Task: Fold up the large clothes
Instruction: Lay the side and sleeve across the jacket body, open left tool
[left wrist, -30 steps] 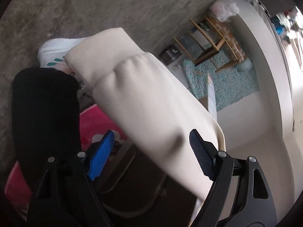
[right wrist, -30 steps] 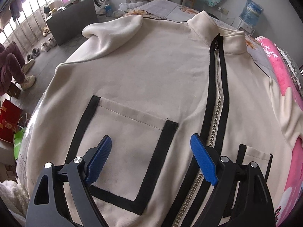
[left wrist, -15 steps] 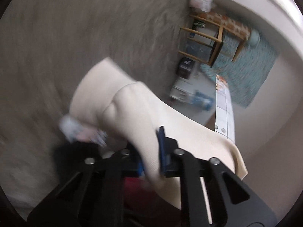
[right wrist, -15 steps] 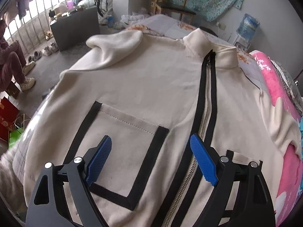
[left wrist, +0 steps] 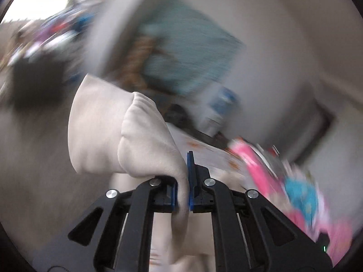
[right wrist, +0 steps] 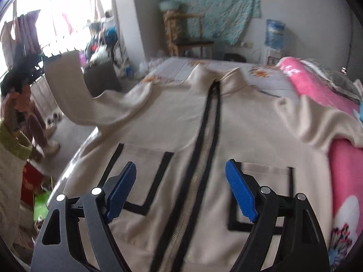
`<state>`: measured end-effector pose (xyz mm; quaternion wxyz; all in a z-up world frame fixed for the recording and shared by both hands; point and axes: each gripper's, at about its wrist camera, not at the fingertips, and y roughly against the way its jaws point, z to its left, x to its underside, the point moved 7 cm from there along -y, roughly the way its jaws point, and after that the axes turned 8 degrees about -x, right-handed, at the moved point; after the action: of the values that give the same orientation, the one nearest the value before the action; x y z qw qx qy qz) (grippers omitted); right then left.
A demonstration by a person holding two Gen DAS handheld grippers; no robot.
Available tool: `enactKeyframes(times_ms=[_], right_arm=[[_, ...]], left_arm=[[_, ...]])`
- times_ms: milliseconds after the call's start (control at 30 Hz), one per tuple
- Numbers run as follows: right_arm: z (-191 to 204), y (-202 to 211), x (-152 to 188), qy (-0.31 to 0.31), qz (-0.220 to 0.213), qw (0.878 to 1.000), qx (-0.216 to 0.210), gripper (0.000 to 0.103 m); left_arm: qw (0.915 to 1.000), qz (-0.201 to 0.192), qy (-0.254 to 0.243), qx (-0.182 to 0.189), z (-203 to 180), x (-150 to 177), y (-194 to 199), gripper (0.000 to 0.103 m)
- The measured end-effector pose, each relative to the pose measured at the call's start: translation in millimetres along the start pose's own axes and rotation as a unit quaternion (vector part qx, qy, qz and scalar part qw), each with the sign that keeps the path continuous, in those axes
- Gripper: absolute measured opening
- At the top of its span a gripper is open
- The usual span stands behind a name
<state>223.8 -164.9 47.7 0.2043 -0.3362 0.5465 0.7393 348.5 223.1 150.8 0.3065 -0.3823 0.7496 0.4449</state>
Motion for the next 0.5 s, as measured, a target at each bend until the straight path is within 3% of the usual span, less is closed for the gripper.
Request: enactKeyframes(times_ms=[67, 100, 167, 200, 233, 267, 400, 500], right_arm=[[-14.6, 24.2, 4.7, -0.005, -0.023, 1.000, 0.015, 0.079], [-22.9, 36.8, 8.1, -0.009, -0.034, 0.999, 0.023, 0.079], [-36.1, 50.7, 15.9, -0.014, -0.039, 0.999, 0.033, 0.079], [-46.2, 57.1, 21.6, -0.021, -0.037, 0.998, 0.039, 0.079], [-54.3, 59.3, 25.1, -0.027, -0.032, 0.998, 0.041, 0.079], [-64.1, 60.2, 30.7, -0.036, -0.022, 0.998, 0.040, 0.081], [-98.6, 50.6, 51.1, -0.080, 0.029, 0.996, 0.024, 0.085], [-110.3, 35.9, 59.3, -0.093, 0.066, 0.993, 0.005, 0.085]], left_arm=[[0.9969, 0.026, -0.058, 0.045, -75.5, 10.0, -1.9, 0.008], [0.9942, 0.038, -0.079, 0.062, -104.8, 20.6, -4.6, 0.013], [0.9853, 0.079, -0.117, 0.096, -158.4, 57.3, -17.3, 0.031], [0.9805, 0.102, -0.133, 0.103, -176.1, 79.4, -25.5, 0.049], [0.9767, 0.120, -0.144, 0.105, -186.0, 99.6, -32.8, 0.064], [0.9713, 0.145, -0.157, 0.103, -193.4, 124.4, -43.9, 0.067], [0.9531, 0.233, -0.175, 0.083, -185.7, 208.0, -63.1, 0.068], [0.9574, 0.224, -0.174, 0.056, -159.2, 234.7, -49.5, 0.068]])
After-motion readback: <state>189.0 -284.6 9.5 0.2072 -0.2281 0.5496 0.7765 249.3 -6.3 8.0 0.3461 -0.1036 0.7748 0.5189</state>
